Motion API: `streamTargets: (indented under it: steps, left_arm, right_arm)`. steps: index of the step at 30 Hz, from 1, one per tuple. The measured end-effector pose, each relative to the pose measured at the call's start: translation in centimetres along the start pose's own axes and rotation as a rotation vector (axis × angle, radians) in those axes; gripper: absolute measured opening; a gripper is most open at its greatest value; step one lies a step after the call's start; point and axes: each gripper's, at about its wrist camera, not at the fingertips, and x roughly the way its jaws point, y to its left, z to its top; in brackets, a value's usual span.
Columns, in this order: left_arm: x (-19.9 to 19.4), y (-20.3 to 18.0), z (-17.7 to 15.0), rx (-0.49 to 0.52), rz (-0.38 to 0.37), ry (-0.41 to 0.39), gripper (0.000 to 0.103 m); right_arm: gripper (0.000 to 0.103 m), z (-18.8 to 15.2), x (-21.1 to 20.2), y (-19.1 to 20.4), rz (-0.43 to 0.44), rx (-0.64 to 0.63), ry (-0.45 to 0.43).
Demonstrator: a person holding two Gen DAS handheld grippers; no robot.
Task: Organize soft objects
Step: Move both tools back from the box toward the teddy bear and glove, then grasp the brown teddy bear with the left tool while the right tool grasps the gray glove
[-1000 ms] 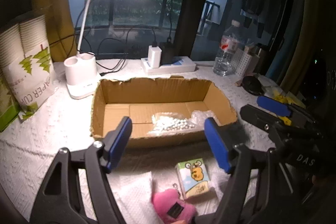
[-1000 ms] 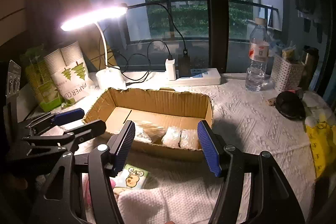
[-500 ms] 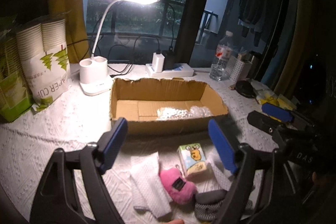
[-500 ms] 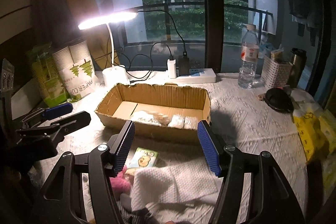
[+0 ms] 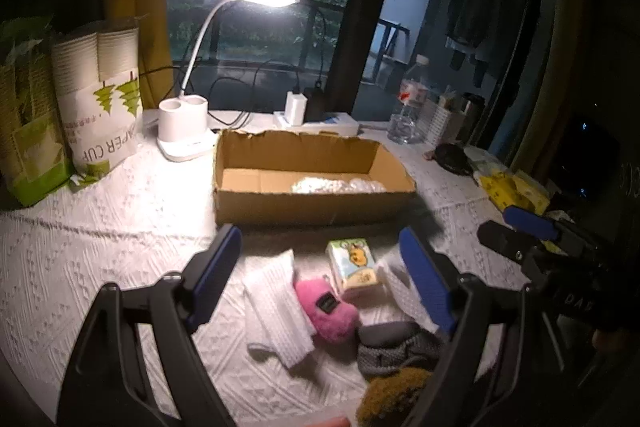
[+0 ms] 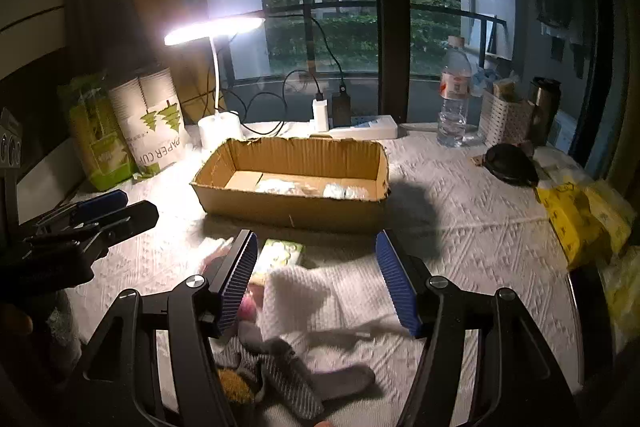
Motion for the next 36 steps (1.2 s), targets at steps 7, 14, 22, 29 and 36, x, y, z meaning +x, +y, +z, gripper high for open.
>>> streamTargets:
  steps: [7, 14, 22, 29, 36]
  left_arm:
    - [-0.7, -1.1, -1.8, 0.021, -0.015, 0.026, 0.083]
    - [-1.0, -2.0, -4.1, 0.04, -0.023, 0.072, 0.083]
    - [-0.2, -2.7, -6.0, 0.054, -0.031, 0.132, 0.083]
    - [1.7, -4.0, -8.3, 0.073, -0.043, 0.218, 0.083]
    - [3.1, -5.5, -9.8, 0.099, -0.06, 0.285, 0.083]
  right_arm:
    - [0.065, -1.5, -1.4, -0.1, -0.009, 0.013, 0.007]
    - [0.065, -3.2, -2.1, 0.1, -0.014, 0.024, 0.024]
    - [0.065, -5.0, -2.2, 0.0, -0.02, 0.038, 0.056]
    - [0.065, -6.5, -2.0, -0.9, -0.019, 0.064, 0.081]
    - [0.065, -7.8, -1.2, -2.3, -0.009, 0.1, 0.105]
